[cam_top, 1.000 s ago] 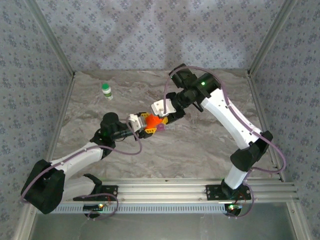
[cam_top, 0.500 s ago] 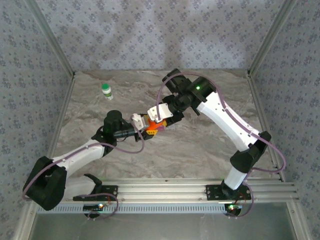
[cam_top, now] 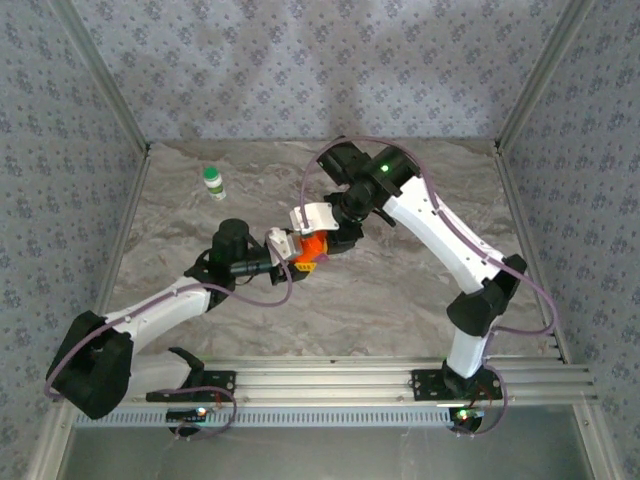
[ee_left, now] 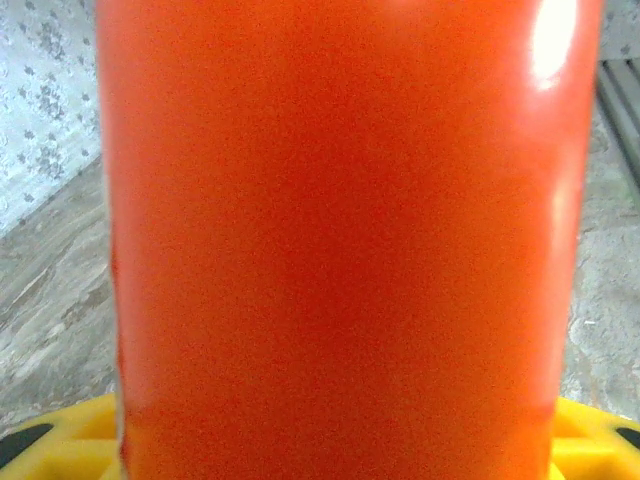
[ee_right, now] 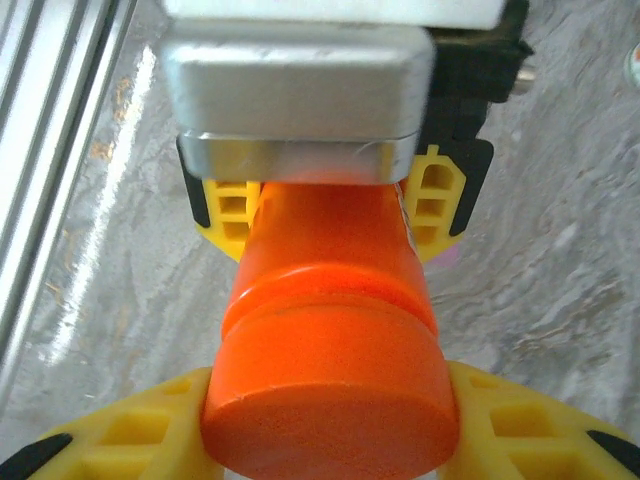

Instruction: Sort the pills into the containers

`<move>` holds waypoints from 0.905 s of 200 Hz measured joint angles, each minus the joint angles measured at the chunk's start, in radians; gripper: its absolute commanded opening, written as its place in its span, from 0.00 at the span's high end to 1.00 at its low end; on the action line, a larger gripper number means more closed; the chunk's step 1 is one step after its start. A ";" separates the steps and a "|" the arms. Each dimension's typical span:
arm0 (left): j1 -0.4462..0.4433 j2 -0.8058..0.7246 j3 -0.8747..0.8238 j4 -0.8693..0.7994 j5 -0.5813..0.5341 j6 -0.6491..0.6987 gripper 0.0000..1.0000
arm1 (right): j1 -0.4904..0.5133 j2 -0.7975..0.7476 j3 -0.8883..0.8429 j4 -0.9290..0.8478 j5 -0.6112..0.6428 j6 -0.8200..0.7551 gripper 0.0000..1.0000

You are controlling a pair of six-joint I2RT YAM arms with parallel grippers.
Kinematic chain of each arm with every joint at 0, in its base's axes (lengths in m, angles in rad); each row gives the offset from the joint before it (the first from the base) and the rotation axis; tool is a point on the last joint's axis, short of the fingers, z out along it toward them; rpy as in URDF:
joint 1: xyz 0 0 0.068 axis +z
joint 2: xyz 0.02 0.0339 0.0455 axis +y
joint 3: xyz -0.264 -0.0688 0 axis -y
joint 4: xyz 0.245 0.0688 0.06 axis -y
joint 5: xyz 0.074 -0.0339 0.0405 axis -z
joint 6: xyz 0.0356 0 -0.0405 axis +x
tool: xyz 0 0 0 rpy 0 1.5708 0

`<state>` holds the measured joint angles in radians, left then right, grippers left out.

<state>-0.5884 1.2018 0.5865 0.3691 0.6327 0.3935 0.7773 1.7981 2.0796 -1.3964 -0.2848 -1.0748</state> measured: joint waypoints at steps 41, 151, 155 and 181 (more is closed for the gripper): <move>-0.048 -0.027 -0.005 -0.026 -0.144 0.048 1.00 | -0.013 0.064 0.084 -0.084 -0.018 0.177 0.79; -0.089 -0.037 -0.049 -0.006 -0.307 0.134 1.00 | -0.105 0.073 -0.040 -0.052 -0.212 0.455 0.97; -0.091 -0.037 -0.051 -0.008 -0.305 0.135 1.00 | -0.102 0.056 -0.070 -0.031 -0.212 0.455 0.97; -0.100 -0.037 -0.053 -0.005 -0.297 0.141 1.00 | -0.093 -0.048 -0.214 0.090 -0.196 0.455 0.97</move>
<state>-0.6880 1.1648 0.5331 0.3637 0.3355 0.5346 0.6838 1.7504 1.8660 -1.3060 -0.4812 -0.6197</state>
